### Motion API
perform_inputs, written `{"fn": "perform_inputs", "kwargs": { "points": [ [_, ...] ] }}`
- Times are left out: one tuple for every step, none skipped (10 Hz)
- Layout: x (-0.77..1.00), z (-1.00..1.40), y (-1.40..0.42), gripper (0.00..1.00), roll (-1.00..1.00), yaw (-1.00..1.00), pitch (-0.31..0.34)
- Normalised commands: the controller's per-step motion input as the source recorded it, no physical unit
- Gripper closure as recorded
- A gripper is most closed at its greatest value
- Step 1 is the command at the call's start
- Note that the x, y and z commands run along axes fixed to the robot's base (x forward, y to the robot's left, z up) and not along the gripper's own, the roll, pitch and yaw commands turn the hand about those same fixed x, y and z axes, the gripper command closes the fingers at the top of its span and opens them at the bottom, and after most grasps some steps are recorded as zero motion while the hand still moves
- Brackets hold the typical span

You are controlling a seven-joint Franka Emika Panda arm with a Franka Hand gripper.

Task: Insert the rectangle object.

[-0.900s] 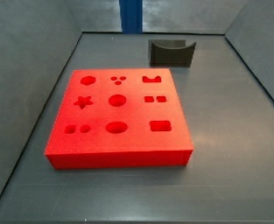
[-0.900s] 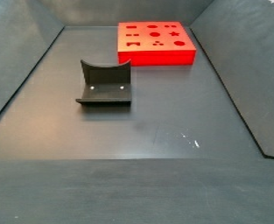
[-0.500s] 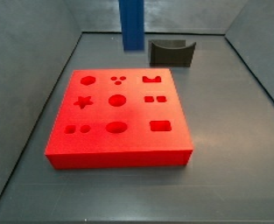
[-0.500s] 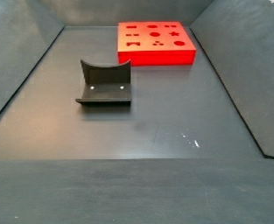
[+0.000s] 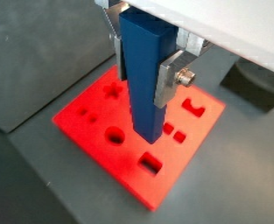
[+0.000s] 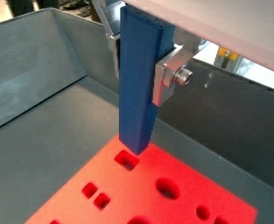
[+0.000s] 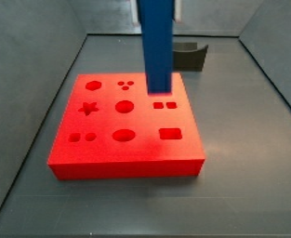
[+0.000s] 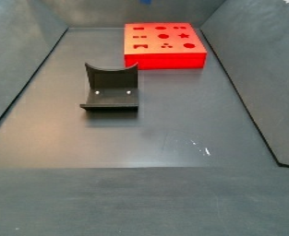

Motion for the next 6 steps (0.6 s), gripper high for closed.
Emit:
{"fn": "perform_inputs", "kwargs": {
  "points": [
    [0.25, -0.23, -0.23, 1.00, 0.00, 0.00, 0.000],
    [1.00, -0.49, -0.23, 1.00, 0.18, 0.00, 0.096],
    [1.00, -0.49, -0.11, 1.00, 0.07, 0.00, 0.033],
    [1.00, -0.52, 0.00, 1.00, 0.00, 0.00, 0.017],
    [1.00, -0.53, 0.20, 1.00, 0.00, 0.06, 0.084],
    [0.39, 0.00, 0.21, 1.00, -0.08, 0.07, 0.141]
  ]
}}
